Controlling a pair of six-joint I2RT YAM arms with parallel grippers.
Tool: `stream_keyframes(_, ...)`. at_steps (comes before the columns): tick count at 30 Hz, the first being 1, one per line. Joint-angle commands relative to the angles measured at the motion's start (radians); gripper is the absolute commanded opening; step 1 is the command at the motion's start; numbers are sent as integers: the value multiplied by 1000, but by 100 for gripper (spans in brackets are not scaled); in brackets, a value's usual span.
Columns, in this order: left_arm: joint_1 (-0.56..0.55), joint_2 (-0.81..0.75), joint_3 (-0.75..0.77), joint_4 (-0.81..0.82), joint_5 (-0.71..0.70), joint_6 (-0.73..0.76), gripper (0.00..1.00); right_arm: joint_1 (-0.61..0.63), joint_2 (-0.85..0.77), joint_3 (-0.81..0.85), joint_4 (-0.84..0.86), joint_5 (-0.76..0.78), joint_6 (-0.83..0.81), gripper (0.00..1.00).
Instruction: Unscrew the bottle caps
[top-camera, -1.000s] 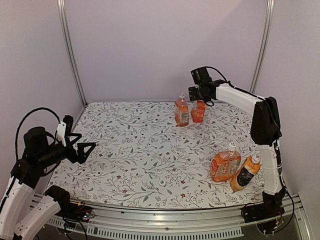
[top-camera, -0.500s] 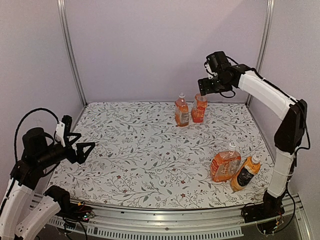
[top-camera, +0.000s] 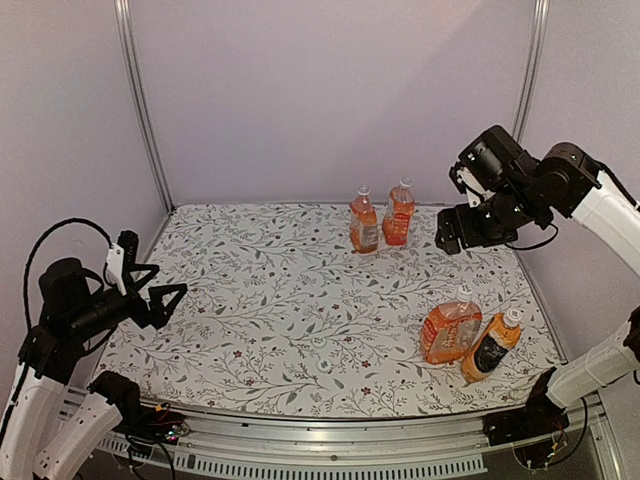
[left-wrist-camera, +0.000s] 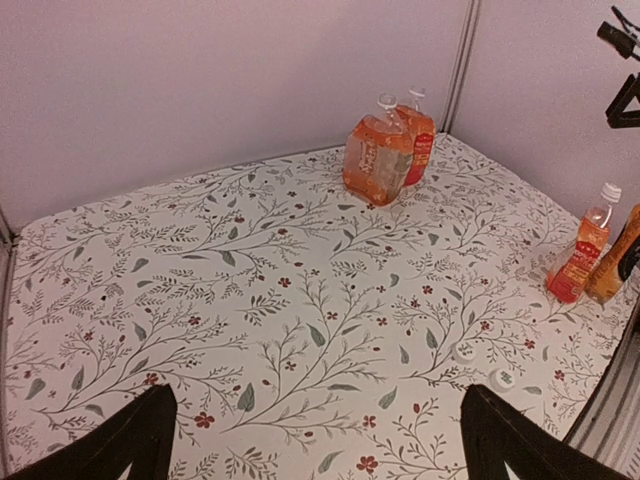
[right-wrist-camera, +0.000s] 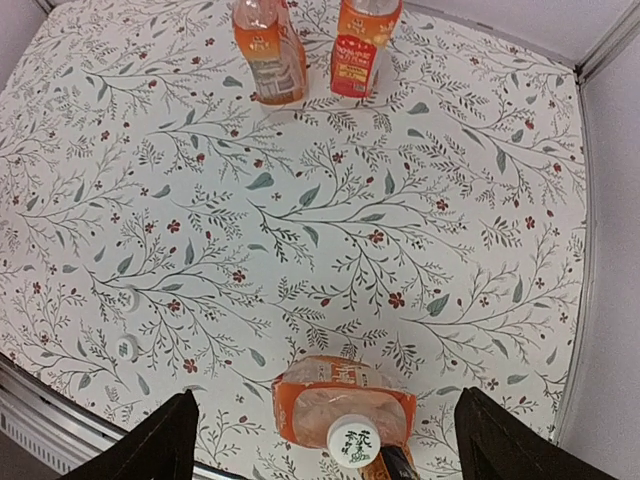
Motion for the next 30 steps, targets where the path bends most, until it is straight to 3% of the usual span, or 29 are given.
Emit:
stream_keyframes(1, 19, -13, -23, 15, 15, 8, 100, 8, -63, -160, -283, 3, 156, 88)
stream_keyframes(6, 26, -14, -24, 12, 20, 10, 100, 9, -83, -277, -187, -30, 159, 80)
stream_keyframes(12, 30, -13, -25, 13, 26, 10, 100, 9, -57, -314, -162, -67, 159, 59)
stream_keyframes(25, 35, -9, -28, 15, 31, 11, 100, 8, -18, -337, -87, -70, 119, 54)
stream_keyframes(30, 37, -9, -28, 15, 31, 11, 100, 9, 20, -324, -73, -93, 96, 45)
